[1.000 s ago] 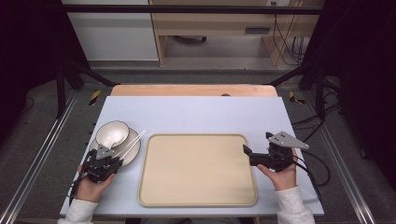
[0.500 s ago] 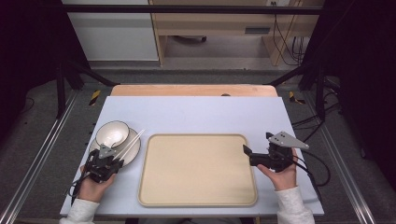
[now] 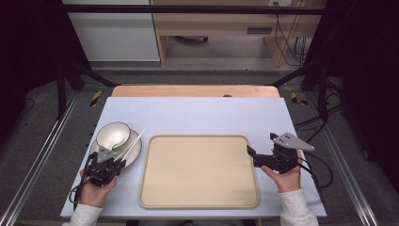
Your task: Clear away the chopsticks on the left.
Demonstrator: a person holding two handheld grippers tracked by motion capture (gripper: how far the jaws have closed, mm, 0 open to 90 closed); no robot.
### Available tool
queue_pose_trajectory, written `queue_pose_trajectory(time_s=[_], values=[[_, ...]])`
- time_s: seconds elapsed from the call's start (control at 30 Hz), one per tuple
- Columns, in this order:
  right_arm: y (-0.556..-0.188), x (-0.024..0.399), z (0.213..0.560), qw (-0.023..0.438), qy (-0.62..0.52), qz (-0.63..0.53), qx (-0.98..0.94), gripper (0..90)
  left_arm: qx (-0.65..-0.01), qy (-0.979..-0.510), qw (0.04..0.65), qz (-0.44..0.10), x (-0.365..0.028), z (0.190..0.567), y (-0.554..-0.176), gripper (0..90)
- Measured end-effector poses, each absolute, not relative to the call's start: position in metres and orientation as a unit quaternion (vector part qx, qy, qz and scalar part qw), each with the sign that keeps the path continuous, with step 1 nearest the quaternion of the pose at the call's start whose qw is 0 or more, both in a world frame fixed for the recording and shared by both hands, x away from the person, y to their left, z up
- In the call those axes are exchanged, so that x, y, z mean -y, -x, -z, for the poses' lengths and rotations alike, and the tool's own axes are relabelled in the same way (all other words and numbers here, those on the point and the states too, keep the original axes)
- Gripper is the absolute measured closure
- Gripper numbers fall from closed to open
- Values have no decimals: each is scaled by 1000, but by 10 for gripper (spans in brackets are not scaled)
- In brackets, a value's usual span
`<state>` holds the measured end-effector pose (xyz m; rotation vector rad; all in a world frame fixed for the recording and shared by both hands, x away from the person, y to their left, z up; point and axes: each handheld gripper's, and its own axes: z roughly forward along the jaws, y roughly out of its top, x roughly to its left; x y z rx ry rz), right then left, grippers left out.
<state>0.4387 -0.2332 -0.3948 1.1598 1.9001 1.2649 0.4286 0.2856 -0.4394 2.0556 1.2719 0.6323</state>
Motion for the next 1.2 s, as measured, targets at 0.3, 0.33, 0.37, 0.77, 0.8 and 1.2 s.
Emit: queue_pose_trajectory(time_s=[0.3,0.33,0.37,0.77,0.8,1.2], values=[[-438,235,394,287,-433,-475,-710,48,-490,-762,339,-255,-268,430,-415,839],[-438,235,394,288,-433,-475,-710,48,-491,-759,342,-256,-266,429,-414,839],[-438,235,394,288,-433,-475,-710,48,-492,-757,344,-258,-264,428,-412,839],[-437,235,393,287,-435,-479,-706,45,-509,-730,367,-270,-241,428,-400,839],[-437,235,393,287,-436,-480,-706,46,-515,-723,374,-269,-238,428,-400,839],[-436,235,393,282,-435,-484,-705,47,-558,-674,409,-260,-217,428,-392,839]])
